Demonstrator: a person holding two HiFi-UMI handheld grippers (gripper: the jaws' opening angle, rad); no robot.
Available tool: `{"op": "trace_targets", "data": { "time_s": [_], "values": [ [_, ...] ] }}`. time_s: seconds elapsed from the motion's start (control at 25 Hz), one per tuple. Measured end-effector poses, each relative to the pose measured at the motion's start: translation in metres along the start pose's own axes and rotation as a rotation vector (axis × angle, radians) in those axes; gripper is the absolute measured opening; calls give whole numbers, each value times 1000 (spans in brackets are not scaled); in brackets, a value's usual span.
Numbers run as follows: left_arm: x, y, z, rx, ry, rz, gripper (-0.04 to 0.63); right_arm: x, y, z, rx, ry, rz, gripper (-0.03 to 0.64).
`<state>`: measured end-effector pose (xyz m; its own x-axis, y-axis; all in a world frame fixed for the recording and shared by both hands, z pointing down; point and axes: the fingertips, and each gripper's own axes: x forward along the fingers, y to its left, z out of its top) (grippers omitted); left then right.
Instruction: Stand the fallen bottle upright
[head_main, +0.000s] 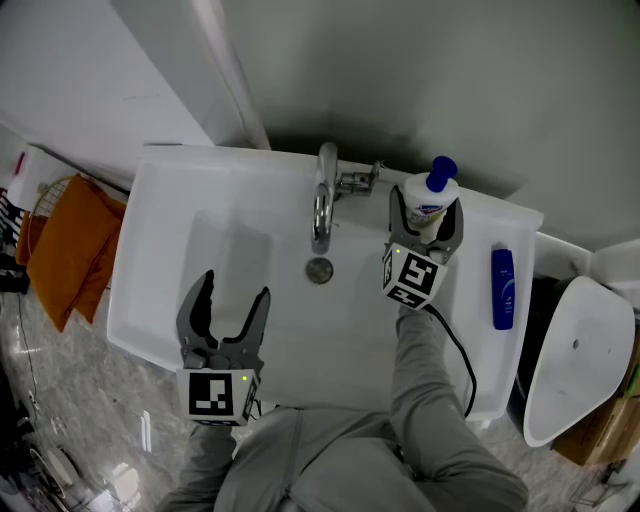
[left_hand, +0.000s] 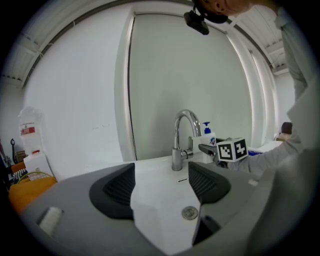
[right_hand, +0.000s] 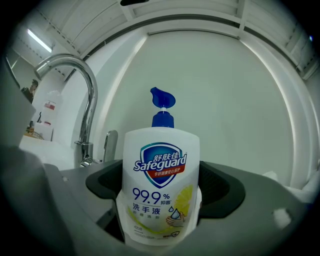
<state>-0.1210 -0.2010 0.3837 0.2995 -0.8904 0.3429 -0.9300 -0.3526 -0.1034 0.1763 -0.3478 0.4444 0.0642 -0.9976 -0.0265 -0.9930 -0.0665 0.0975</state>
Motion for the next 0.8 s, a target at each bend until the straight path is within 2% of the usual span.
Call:
{"op": "trace_targets", "data": {
  "time_s": [0.2, 0.8],
  "values": [
    [-5, -2, -1, 1, 5, -3, 373, -7, -2, -3, 7, 10, -4, 428],
    [-14, -3, 2, 51, -65, -7, 373, -12, -4, -3, 24, 36, 34, 431]
  ]
}}
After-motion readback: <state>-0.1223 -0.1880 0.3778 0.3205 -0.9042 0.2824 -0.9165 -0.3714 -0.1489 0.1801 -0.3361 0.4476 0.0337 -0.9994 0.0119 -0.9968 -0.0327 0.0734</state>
